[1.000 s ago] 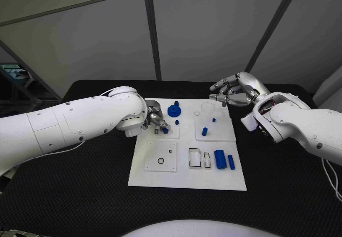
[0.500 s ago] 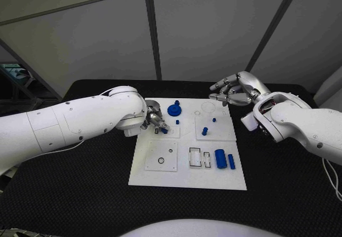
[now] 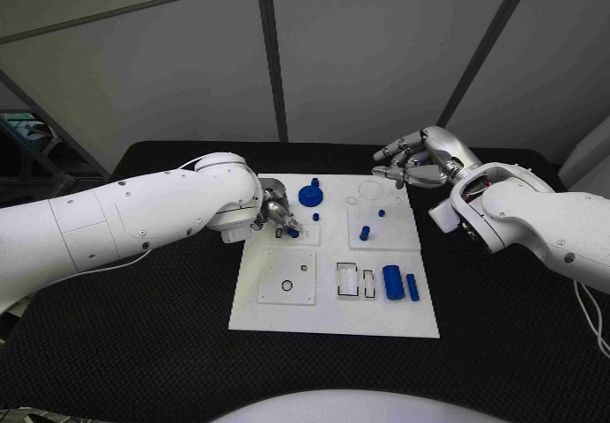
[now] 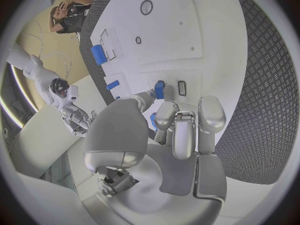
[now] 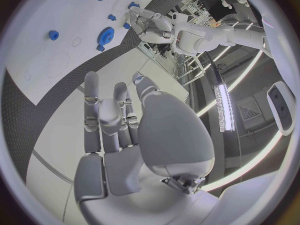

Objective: Assemble the parts on the task board

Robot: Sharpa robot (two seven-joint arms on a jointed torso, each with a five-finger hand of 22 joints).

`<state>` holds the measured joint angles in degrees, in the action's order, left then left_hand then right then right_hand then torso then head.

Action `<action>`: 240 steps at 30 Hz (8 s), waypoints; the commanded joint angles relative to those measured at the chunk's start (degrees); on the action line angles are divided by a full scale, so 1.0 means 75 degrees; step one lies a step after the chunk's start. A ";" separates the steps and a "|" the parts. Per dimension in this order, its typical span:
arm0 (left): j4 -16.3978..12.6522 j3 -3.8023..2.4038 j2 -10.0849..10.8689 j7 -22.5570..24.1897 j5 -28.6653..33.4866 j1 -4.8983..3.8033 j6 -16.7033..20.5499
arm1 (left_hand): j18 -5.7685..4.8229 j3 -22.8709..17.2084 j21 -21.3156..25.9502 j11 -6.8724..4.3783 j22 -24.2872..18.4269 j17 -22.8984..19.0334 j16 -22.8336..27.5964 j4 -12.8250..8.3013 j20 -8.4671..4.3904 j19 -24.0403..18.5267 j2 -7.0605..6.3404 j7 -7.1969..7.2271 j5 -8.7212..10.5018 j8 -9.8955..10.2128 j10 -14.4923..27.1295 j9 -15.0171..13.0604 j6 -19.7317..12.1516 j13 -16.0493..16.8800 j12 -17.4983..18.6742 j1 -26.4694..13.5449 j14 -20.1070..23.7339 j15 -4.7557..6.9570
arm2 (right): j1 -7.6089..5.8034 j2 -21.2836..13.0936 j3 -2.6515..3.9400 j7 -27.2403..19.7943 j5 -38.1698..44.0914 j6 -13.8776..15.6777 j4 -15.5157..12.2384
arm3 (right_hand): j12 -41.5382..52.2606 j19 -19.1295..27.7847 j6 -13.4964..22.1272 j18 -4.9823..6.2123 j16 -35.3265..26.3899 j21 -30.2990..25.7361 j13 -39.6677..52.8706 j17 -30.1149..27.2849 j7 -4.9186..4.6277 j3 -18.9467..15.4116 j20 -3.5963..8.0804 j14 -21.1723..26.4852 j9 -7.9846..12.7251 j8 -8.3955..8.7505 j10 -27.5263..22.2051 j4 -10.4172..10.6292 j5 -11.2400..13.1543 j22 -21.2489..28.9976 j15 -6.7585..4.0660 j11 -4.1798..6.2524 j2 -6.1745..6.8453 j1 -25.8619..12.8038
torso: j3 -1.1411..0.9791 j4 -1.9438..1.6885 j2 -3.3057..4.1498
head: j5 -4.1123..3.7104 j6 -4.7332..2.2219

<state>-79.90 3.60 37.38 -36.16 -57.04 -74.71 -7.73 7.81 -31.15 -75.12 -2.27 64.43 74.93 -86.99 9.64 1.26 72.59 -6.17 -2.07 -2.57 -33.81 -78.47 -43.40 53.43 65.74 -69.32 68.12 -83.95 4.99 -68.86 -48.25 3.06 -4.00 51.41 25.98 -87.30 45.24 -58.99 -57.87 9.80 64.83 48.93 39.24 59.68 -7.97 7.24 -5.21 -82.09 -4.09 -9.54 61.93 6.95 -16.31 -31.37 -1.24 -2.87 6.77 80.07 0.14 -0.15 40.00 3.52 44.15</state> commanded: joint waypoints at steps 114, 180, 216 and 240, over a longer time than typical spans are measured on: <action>0.2683 -0.0658 -0.0814 0.0395 -0.0084 -0.0223 -0.1561 | -0.0033 0.3523 0.1063 0.0284 -0.1098 0.1211 0.0089 0.0642 0.0240 -0.0637 0.0381 -0.0245 -0.0029 0.0516 0.0748 0.0765 -0.0165 -0.1198 0.1002 -0.0598 -0.0569 -0.0210 | -0.0010 0.0067 0.0005 -0.0023 -0.0117 -0.0088 0.0113 | -0.0069 -0.0080 0.0084 0.0096 -0.0176 -0.0119 -0.0034 -0.0087 -0.0006 0.0025 -0.0014 0.0033 0.0012 -0.0031 -0.0069 0.0109 -0.0073 0.0050 0.0026 -0.0024 0.0002 -0.0033 | -0.0005 0.0002 -0.0004 | 0.0026 -0.0078; 0.2966 -0.0603 -0.0938 0.0738 0.0448 -0.0184 -0.1251 | -0.0053 0.1981 0.1084 0.0141 -0.0962 0.1198 0.0095 -0.0565 0.0101 -0.0578 0.1412 -0.0100 -0.0020 0.0470 0.0864 0.1106 -0.0072 -0.1537 0.1284 0.1207 -0.0559 -0.0075 | -0.0010 0.0098 0.0005 -0.0006 -0.0112 -0.0131 0.0153 | -0.0072 -0.0101 0.0091 0.0099 -0.0178 -0.0146 -0.0046 -0.0061 -0.0004 0.0067 -0.0012 0.0016 0.0011 -0.0037 -0.0065 0.0104 -0.0112 0.0066 0.0020 -0.0017 -0.0011 0.0020 | -0.0005 -0.0007 -0.0004 | -0.0005 0.0027; 0.0023 -0.0592 0.0722 0.0200 0.0143 0.0220 -0.0104 | -0.0128 -0.0591 0.0824 0.0012 -0.0479 0.1394 -0.0027 -0.1047 0.0005 -0.0277 0.0347 0.0027 -0.0017 -0.0201 0.0447 0.0898 -0.0068 -0.1620 0.1256 -0.0035 -0.0635 0.0029 | -0.0009 0.0029 0.0004 0.0013 -0.0112 -0.0137 0.0177 | -0.0074 -0.0107 0.0092 0.0099 -0.0201 -0.0153 -0.0050 -0.0078 -0.0006 0.0074 -0.0011 0.0018 0.0010 -0.0039 -0.0066 0.0109 -0.0124 0.0071 0.0020 -0.0019 -0.0009 0.0024 | 0.0001 -0.0043 -0.0019 | 0.0084 0.0044; -0.0047 -0.0532 0.0572 -0.0021 -0.0177 0.0370 -0.0593 | -0.0134 -0.0940 0.0803 -0.0012 -0.0430 0.1395 -0.0027 -0.1147 -0.0016 -0.0252 0.0225 0.0049 -0.0016 -0.0316 0.0520 0.0877 -0.0075 -0.2035 0.1574 -0.0203 -0.0637 0.0049 | -0.0009 0.0026 0.0004 0.0003 -0.0112 -0.0134 0.0166 | -0.0076 -0.0110 0.0094 0.0098 -0.0229 -0.0159 -0.0053 -0.0103 -0.0008 0.0074 -0.0011 0.0025 0.0010 -0.0040 -0.0069 0.0116 -0.0129 0.0074 0.0021 -0.0021 -0.0003 0.0018 | 0.0005 -0.0047 -0.0026 | 0.0073 0.0119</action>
<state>-80.19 -0.58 41.76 -35.31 -57.23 -72.06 -10.03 6.51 -32.98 -68.91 -2.15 61.27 74.92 -86.99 5.77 1.24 70.54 -4.90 -2.03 -2.34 -35.95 -74.87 -36.74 53.04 50.52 -57.64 66.86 -84.05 4.91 -68.85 -48.07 3.05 -3.69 50.69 25.13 -85.98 45.02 -59.39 -57.49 9.80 63.34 48.05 38.90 58.96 -7.99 7.55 -5.20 -82.10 -4.07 -9.54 61.72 7.57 -16.98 -30.87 -1.24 -3.07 6.77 80.07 0.15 -0.52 39.85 4.05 45.02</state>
